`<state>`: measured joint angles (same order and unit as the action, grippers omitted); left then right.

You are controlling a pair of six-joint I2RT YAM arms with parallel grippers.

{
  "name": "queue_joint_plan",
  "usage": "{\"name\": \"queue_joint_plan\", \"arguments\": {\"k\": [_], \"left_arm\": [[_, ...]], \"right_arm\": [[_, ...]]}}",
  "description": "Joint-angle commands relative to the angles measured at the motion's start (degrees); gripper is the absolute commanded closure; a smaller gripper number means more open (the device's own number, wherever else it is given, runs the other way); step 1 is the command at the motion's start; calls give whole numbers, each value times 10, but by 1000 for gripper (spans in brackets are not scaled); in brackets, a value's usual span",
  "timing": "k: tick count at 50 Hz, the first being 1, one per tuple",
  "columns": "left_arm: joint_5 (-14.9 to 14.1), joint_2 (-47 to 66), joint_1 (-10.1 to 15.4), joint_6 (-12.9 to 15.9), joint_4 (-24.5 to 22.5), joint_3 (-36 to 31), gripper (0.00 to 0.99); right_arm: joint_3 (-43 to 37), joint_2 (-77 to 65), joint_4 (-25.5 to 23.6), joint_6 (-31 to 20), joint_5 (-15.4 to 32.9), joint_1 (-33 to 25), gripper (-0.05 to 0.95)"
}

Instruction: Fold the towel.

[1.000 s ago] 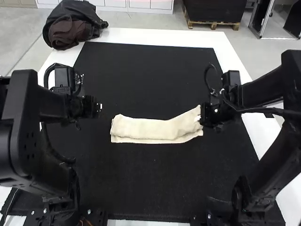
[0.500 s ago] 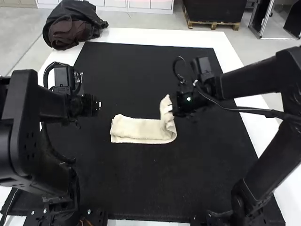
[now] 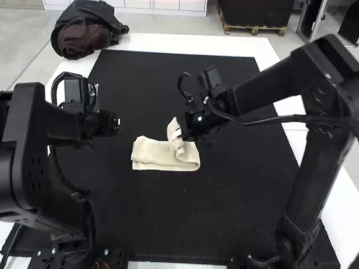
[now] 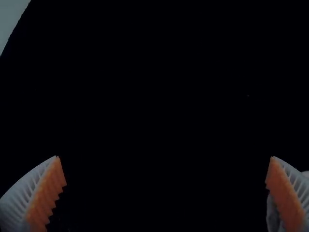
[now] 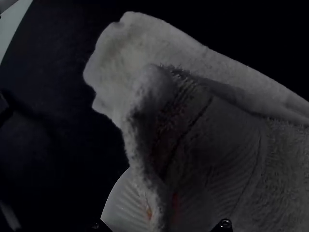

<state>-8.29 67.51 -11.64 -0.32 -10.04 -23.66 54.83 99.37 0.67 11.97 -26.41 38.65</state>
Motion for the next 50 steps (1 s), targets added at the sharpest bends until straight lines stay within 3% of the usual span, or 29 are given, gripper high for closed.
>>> {"name": "queue_joint_plan", "arguments": {"k": [1, 29, 31, 32, 40, 43, 50], "left_arm": [[6, 3, -7, -2, -9, 10, 28], [6, 19, -7, -2, -38, 28, 28], [6, 21, -7, -2, -39, 27, 28], [6, 24, -7, -2, -39, 28, 28], [6, 29, -7, -2, -47, 27, 28], [6, 32, -7, -2, -49, 27, 28], [6, 34, -8, -1, -51, 26, 28]], "right_arm": [[38, 25, 8, 9, -6, 25, 926], [186, 165, 8, 24, -8, 79, 908], [194, 171, 6, 29, -12, 79, 789], [201, 173, 5, 30, -12, 80, 674], [232, 175, 4, 24, -16, 94, 344], [244, 173, 3, 23, -21, 95, 277], [265, 158, 1, 24, -21, 92, 231]]}}
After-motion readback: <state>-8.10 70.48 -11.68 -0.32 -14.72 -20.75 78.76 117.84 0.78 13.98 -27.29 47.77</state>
